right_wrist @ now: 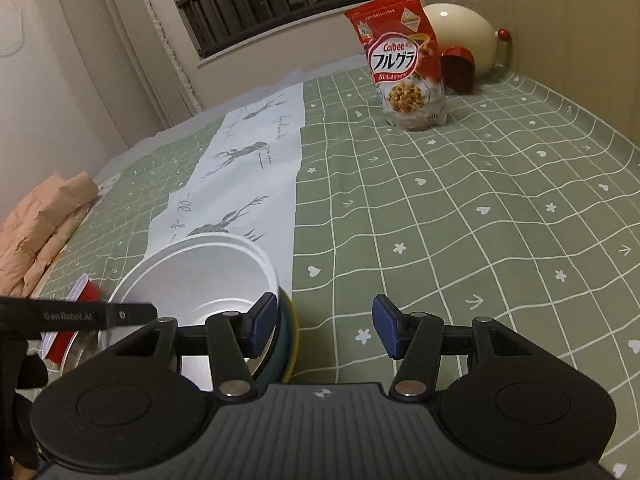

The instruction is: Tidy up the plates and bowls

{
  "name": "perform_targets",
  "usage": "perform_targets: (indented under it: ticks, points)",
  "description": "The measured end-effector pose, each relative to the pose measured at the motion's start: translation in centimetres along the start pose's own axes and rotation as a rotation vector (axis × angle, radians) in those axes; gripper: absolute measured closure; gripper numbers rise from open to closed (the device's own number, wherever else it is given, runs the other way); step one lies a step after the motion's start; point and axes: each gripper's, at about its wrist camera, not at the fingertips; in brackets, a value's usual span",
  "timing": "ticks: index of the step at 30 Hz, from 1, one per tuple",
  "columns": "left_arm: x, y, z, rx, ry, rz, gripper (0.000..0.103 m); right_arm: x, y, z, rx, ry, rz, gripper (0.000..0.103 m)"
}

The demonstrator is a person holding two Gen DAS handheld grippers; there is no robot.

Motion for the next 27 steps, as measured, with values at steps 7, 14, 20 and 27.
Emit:
perform_targets:
  ticks: [7,14,20,27]
  points:
    - [1.1,-1.0,0.5,-0.077,-0.056,0.029,0.075,0.7,-0.5,-0.2,0.016,-0.024,-0.071,0.049]
    - [0.5,-1.3,0.5,-0.112,-0.073,0.07,0.067,2.1,-0.1,0.6,0.034,-0.082,-0.068,0.049]
    - [0.5,-1.6,0.5,-0.127,-0.083,0.104,0.062,2.9,0.2,0.7,0.046,-0.094,-0.048,0.046]
    - [1.8,-2.1,0.9,-0.122,-0.106,0.074,0.074,3.6,0.0,0.9,0.073,-0.132,-0.051,0.046]
Point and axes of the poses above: each gripper's, at about its wrist camera, not at the fingertips, and x roughly the way its jaws point, y to its right, z to its underside, and after that the axes turned 14 degrees about y, right-handed
